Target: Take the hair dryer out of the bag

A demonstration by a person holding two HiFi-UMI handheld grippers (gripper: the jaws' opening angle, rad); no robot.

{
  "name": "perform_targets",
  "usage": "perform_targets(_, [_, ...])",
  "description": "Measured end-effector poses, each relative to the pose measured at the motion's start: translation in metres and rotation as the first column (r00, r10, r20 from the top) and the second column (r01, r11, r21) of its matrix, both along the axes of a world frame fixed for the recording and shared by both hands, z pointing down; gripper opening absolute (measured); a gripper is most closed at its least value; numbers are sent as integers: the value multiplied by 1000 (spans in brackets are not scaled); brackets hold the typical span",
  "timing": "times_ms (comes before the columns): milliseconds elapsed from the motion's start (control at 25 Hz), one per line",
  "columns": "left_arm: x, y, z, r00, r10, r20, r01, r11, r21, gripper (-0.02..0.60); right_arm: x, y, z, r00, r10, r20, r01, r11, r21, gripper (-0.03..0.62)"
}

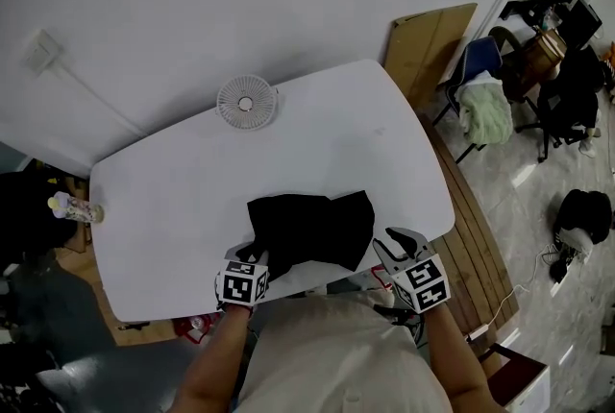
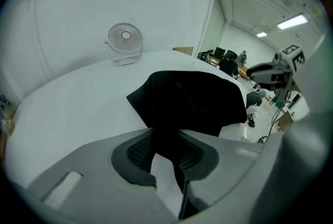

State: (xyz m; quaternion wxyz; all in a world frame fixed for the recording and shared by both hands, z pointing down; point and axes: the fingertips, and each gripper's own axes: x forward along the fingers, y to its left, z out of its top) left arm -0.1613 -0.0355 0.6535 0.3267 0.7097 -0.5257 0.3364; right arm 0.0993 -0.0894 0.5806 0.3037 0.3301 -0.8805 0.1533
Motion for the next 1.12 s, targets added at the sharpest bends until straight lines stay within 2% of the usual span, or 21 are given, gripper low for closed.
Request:
perform_targets(120, [-2,5,2,1000,-6,-16,6,1000,7,87,-21,6,16,997,-65,-31,65,998,-26,166])
perform_targets(240, [-2,5,2,1000,-3,-21,3,1000,9,86,-46,3,21,979,-166,-115,170,985,25,176])
perform_targets(400, [-1,4,2,999,3,-33,-3,1000,7,87,-70,-6,26,931,-268,-249,291,955,59,176])
perform_targets(560, [1,4,1,999,4,-38,-4,1000,4,86,-78,-10,41,873,-337,-353,364,932,8,175])
perform_targets(640, [1,4,1,999,11,-41,-10,1000,6,87,-79,-10,48,850,-357,-388,380,925,-18,151])
perform_targets(720, [1,4,1,999,18,-47,-17,1000,10,87,-82,-11,52,835,-370,-407,392,919,-33,123])
perform_targets(880, [0,3,1,998,29,-55,-28,1000,13,87,-92,-14,55,801,-405,-440,431,901,-44,112])
perform_targets(1040, [-1,4,2,996,38,-80,-37,999,14,87,-117,-16,51,790,-454,-413,474,878,-58,101])
perform_targets(1120, [0,4,2,995,45,-86,-45,999,12,87,-131,-15,54,761,-483,-434,510,858,-60,101])
